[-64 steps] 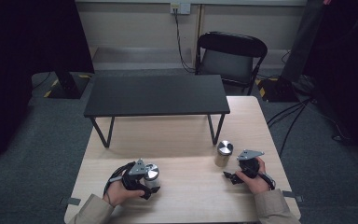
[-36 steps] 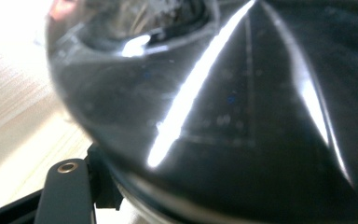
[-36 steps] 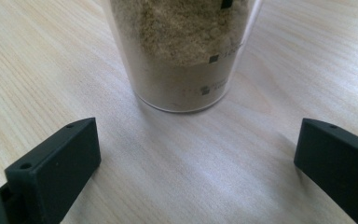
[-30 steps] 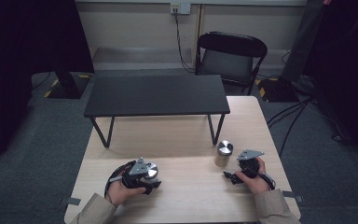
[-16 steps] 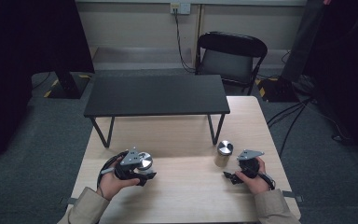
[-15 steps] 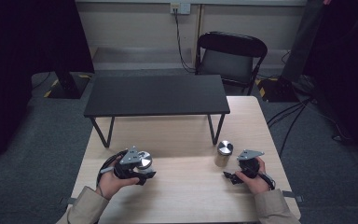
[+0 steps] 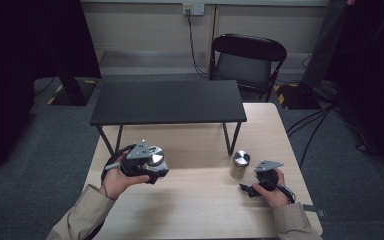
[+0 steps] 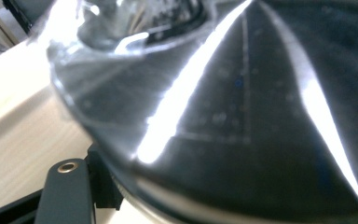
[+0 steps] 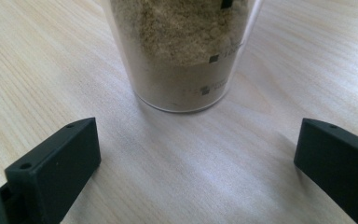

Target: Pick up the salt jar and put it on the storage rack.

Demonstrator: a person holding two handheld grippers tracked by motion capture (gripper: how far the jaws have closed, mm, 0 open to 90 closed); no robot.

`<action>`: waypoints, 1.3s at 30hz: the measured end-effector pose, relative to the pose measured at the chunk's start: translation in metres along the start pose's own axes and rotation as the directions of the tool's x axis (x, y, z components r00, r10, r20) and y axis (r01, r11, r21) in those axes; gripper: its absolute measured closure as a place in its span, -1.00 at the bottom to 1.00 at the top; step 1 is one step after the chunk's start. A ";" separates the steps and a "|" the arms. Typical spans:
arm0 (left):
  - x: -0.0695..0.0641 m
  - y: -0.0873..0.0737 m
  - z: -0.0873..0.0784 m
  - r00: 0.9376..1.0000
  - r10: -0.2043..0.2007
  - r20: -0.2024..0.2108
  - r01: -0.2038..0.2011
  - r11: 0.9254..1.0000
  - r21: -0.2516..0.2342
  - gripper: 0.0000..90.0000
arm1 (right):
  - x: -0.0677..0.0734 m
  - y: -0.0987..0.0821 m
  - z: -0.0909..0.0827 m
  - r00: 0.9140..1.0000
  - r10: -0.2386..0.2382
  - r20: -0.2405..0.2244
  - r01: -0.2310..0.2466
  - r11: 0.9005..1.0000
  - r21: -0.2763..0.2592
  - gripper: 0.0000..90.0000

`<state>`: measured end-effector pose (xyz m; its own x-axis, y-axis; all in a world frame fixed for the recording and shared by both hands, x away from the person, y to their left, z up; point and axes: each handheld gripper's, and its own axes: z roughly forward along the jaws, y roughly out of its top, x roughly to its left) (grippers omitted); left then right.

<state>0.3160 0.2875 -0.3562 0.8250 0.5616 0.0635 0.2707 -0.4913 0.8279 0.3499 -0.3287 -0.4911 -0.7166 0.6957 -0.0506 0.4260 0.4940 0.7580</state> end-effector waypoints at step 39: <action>0.038 0.099 -0.023 0.994 -0.040 -0.100 0.040 0.999 -0.002 -0.32 | 0.000 0.000 0.000 1.000 0.000 0.000 0.000 1.000 0.000 -1.00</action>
<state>0.3631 0.2753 -0.2591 0.7600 0.6443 0.0854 0.3025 -0.4670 0.8309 0.3497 -0.3287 -0.4912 -0.7164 0.6959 -0.0508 0.4259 0.4938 0.7581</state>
